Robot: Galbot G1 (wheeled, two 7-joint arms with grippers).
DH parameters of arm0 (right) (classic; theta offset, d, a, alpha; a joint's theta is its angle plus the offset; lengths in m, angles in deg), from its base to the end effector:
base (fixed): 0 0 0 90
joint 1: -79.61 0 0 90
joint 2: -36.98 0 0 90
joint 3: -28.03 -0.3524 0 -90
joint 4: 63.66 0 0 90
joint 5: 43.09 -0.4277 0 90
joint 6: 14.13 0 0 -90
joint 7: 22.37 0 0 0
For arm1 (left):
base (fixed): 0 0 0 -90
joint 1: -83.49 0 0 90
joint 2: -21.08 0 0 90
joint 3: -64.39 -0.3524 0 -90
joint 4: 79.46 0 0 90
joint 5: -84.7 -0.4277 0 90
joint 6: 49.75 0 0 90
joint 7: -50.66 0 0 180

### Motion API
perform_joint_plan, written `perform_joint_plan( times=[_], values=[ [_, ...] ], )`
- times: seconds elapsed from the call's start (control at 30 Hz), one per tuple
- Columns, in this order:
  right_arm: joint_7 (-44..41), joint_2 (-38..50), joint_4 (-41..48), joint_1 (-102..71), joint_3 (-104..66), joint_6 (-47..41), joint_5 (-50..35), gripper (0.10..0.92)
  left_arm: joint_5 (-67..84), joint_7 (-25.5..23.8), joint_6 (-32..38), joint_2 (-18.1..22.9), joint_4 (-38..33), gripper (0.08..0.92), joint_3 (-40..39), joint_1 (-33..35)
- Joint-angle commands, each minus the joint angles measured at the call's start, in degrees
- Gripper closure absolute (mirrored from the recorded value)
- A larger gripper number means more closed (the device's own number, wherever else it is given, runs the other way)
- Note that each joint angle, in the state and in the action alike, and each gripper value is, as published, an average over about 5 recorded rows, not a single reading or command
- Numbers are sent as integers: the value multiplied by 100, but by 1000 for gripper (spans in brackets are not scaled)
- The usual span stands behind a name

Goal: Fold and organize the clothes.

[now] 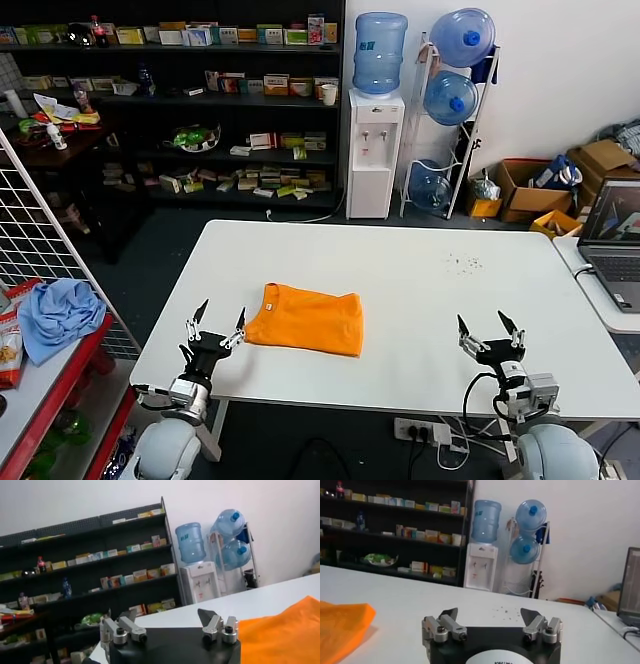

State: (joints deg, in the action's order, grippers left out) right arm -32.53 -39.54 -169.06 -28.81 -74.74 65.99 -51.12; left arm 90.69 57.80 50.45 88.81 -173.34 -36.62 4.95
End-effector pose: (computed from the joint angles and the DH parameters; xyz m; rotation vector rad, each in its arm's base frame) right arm 0.3149 -0.1443 -0.3273 0.0278 -2.9376 0.1751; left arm 0.3449 0.0472 -0.4069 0.1993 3.1027 0.3633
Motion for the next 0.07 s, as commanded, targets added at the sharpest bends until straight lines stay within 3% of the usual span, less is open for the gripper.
perform_joint_plan(
  times=[0.03, 0.07],
  values=[
    [-16, -27, -10, -12, -33, -11, -2, 203, -62, 4, -47, -32, 4, 177, 43, 16],
    [-16, -28, -11, -14, -32, -11, -3, 203, -61, 4, -52, -35, 2, 177, 43, 14]
  ],
)
